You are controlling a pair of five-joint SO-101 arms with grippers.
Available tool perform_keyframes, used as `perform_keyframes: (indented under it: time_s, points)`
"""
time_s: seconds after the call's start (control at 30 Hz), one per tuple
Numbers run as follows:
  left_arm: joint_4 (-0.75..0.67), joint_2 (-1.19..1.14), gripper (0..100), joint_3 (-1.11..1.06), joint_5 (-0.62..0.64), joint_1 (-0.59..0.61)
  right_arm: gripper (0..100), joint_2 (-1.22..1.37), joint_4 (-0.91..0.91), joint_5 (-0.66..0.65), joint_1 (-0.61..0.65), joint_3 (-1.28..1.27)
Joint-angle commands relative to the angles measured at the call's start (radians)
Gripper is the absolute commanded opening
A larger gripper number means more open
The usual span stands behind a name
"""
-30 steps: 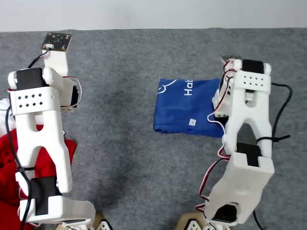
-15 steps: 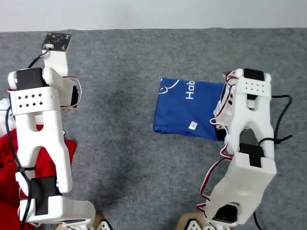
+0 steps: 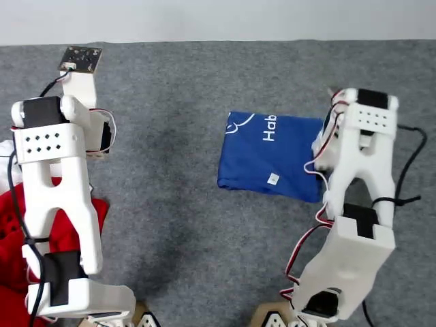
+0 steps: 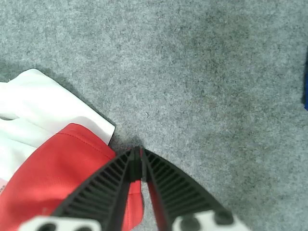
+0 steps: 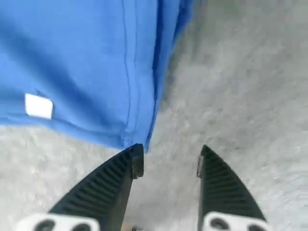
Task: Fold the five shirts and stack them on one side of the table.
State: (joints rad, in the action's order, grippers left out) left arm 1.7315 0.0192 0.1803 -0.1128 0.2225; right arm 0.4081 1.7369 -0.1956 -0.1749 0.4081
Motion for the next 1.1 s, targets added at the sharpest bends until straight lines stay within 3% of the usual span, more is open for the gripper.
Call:
perform_keyframes:
  time_s: [0.0,0.13,0.53,0.87,0.97,1.07]
  points:
    - [0.023,0.046,1,0.007,0.005,0.000,12.5,-0.061,-0.085,-0.011,0.051,0.133]
    - [0.023,0.046,1,0.007,0.005,0.000,0.2,-0.012,-0.280,-0.011,0.096,0.138]
    - [0.023,0.046,1,0.004,0.005,0.002,1.0,0.378,-0.585,-0.114,0.016,0.226]
    - [0.023,0.046,1,0.007,0.005,0.002,2.1,0.344,-0.128,-0.109,0.160,0.663]
    - [0.023,0.046,1,0.007,0.005,0.002,10.6,0.344,0.035,-0.089,0.185,0.727]
    - [0.023,0.046,1,0.002,0.005,0.002,22.5,0.332,0.061,0.048,0.176,0.683]
